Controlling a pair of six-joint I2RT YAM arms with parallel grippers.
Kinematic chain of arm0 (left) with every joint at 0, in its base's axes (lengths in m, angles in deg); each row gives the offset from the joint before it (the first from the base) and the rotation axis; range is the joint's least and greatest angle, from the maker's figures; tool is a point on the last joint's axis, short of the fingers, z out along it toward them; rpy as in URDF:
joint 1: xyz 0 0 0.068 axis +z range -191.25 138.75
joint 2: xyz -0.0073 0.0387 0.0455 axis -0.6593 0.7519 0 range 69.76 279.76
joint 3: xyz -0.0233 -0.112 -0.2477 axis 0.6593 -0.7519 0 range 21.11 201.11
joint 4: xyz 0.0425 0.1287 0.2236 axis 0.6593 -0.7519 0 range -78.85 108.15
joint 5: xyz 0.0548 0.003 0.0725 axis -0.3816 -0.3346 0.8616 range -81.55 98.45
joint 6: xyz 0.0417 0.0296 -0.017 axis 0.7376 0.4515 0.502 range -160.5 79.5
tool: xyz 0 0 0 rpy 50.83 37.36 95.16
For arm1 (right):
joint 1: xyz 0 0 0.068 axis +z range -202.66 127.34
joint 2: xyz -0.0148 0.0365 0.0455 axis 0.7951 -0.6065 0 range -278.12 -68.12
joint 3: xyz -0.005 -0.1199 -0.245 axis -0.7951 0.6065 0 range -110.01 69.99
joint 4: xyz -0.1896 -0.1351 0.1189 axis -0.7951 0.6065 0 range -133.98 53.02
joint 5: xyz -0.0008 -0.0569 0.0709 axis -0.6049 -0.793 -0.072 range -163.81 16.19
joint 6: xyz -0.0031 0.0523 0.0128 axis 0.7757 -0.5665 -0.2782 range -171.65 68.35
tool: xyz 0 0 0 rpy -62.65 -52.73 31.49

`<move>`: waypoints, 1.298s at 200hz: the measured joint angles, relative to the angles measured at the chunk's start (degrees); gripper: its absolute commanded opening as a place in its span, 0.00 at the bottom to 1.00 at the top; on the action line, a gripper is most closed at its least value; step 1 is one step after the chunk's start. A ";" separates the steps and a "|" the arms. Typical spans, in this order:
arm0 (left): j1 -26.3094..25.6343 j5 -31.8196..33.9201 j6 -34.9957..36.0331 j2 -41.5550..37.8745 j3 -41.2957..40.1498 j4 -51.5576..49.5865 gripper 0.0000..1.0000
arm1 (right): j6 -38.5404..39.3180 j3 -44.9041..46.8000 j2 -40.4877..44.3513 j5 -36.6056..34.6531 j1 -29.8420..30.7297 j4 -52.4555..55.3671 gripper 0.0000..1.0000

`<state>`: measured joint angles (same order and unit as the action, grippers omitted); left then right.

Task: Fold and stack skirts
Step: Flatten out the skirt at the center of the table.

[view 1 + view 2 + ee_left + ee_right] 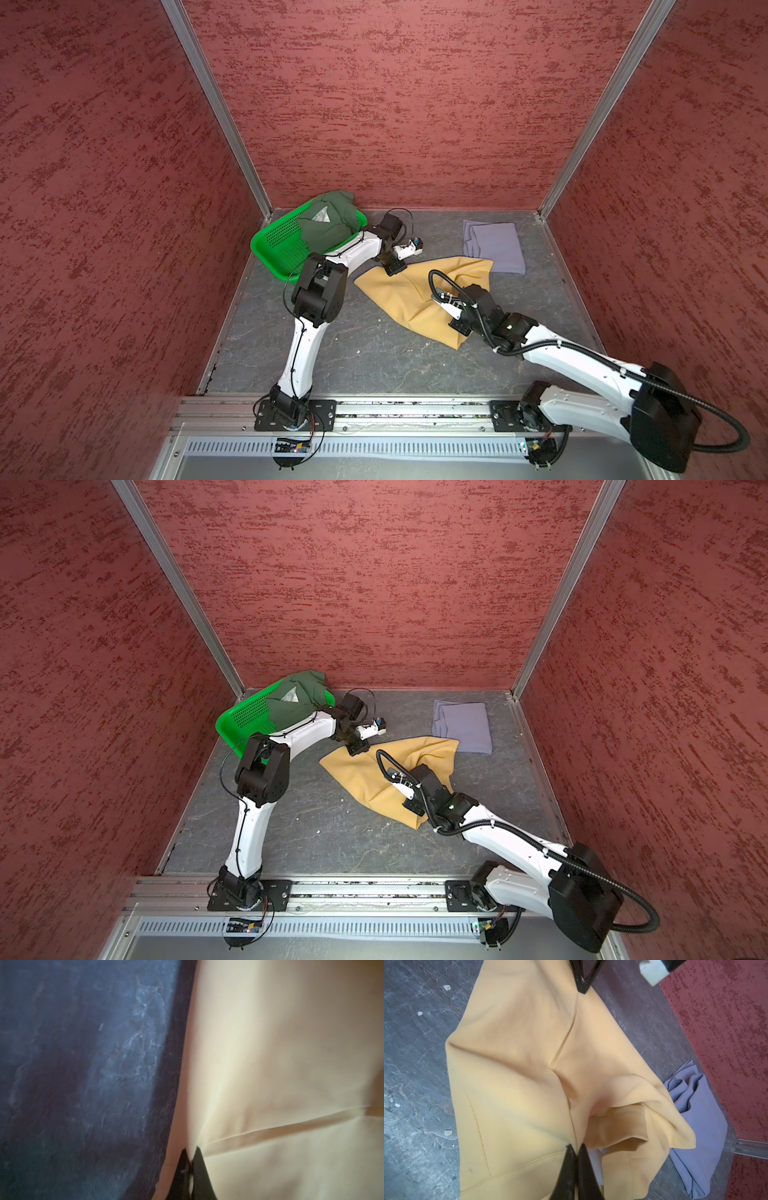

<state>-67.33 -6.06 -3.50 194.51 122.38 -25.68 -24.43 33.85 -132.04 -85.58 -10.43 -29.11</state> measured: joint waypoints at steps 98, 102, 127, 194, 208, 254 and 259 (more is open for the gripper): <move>11.45 -4.24 -27.76 -32.44 -12.15 11.43 0.00 | -1.81 -3.67 4.17 4.63 -10.86 -7.23 0.00; 11.45 -4.31 -28.57 -32.61 -12.13 11.30 0.00 | -1.81 -4.04 4.22 5.03 -11.43 -7.37 0.00; 11.45 -4.66 -32.63 -32.87 -11.23 8.92 0.00 | -1.38 -7.06 4.17 6.60 -14.23 -7.50 0.00; 6.38 -4.70 -35.28 -32.87 -8.20 1.64 0.00 | 3.93 -15.19 -0.24 5.07 -17.29 -10.62 0.00; 4.46 -4.42 -35.52 -32.92 -10.16 1.68 0.00 | 5.64 -14.99 -1.09 4.20 -17.77 -11.13 0.00; -0.20 -1.25 -38.71 -32.00 -23.19 2.32 0.01 | 8.72 -8.28 -1.97 -0.24 -18.14 -14.01 0.00; -0.48 -0.83 -39.04 -31.54 -24.15 2.43 0.04 | 8.81 -7.54 -2.16 -0.81 -18.18 -14.08 0.00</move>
<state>-67.81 -6.89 -42.54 162.97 98.23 -23.26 -15.62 26.31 -134.21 -86.38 -28.61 -43.18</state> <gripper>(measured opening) 0.054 0.052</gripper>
